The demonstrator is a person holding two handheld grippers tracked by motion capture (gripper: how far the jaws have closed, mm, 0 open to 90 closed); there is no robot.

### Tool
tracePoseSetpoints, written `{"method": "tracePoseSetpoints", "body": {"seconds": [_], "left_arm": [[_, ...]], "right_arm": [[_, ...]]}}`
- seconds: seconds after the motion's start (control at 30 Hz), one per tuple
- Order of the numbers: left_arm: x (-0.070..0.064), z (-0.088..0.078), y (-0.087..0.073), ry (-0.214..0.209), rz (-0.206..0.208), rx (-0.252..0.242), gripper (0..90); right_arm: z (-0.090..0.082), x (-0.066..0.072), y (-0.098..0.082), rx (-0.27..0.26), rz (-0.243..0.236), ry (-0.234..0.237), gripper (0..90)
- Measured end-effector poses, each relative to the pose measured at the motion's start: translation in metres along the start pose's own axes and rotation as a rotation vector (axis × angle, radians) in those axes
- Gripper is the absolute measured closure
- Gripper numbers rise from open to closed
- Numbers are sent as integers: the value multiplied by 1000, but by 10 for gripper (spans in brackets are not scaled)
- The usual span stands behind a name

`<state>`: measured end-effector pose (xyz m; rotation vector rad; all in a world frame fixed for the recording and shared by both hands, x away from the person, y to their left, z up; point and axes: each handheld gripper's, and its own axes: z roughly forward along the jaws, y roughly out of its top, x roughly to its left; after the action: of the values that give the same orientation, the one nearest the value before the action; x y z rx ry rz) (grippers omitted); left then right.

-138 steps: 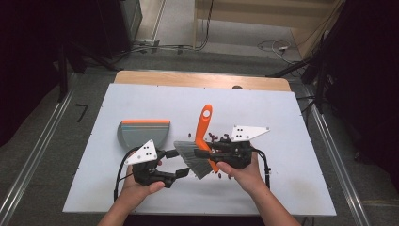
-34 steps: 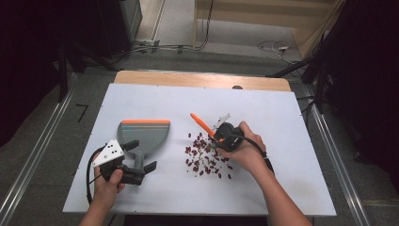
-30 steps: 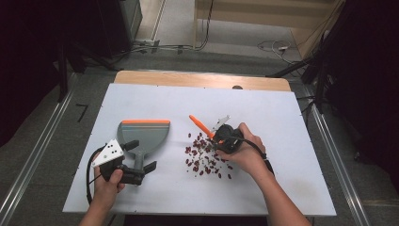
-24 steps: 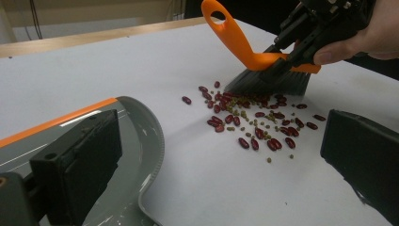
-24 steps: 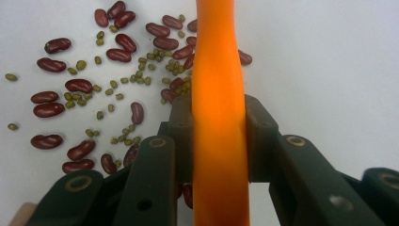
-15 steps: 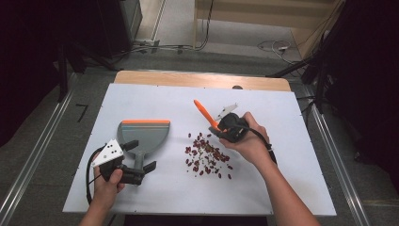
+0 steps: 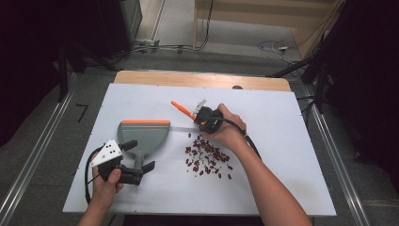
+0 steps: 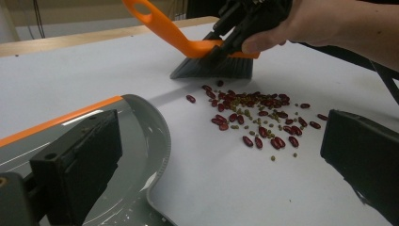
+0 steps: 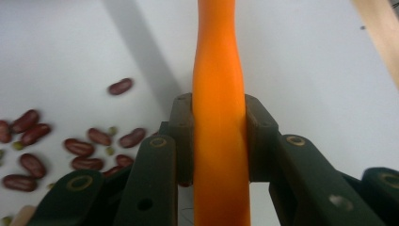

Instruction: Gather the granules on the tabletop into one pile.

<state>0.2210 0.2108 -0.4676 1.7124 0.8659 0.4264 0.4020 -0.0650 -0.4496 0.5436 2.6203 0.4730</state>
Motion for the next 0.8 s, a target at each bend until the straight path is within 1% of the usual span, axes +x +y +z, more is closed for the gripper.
{"method": "tracePoseSetpoints", "body": {"seconds": [0.03,0.1,0.13,0.17,0.2,0.23,0.27,0.3,0.33,0.37,0.4,0.47,0.5,0.53,0.57,0.63,0.67,0.7,0.73,0.77,0.8], "left_arm": [[0,0,0,-2,-2,-2,0],[-1,1,0,-1,2,1,0],[-2,1,1,-2,3,1,0],[-2,1,1,0,5,3,0],[-3,1,1,-1,9,4,0],[-3,1,1,-1,12,4,0],[-4,2,1,-2,15,9,0],[-4,2,1,1,17,13,0],[-4,3,0,0,20,12,0],[-4,3,0,0,20,14,0],[-4,3,0,-3,21,14,0],[-4,4,0,-6,27,13,0],[-4,4,0,-7,29,14,0],[-4,4,-1,-7,31,16,0],[-3,3,-1,-6,31,17,0],[-3,3,-1,-5,31,19,0],[-2,3,-1,-5,29,18,0],[-2,3,-1,-5,29,16,0],[-2,3,-2,-4,28,16,0],[-2,2,-2,-3,28,17,0],[-1,2,-2,-1,28,15,0]], "right_arm": [[0,0,0,0,0,0,686],[-1,5,-1,4,-6,6,685],[-3,7,-2,1,7,24,685],[-6,12,-3,-3,7,44,684],[-8,15,-4,-5,-9,59,684],[-8,15,-4,-5,-9,59,684],[-9,19,-5,0,-10,66,683],[-10,22,-6,-2,-25,63,683],[-12,25,-7,-4,-31,62,683],[-13,27,-7,-9,-43,68,683],[-15,29,-8,-4,-40,82,683],[-18,31,-10,-10,-41,85,684],[-20,33,-11,-11,-43,96,684],[-21,34,-12,-19,-44,80,684],[-22,35,-13,-19,-54,75,685],[-24,38,-14,-11,-53,82,685],[-25,38,-14,-12,-64,76,686],[-27,38,-14,-9,-51,82,687],[-28,36,-13,-14,-50,90,688],[-30,33,-13,-26,-52,85,688],[-32,29,-9,-35,-33,59,688]]}}
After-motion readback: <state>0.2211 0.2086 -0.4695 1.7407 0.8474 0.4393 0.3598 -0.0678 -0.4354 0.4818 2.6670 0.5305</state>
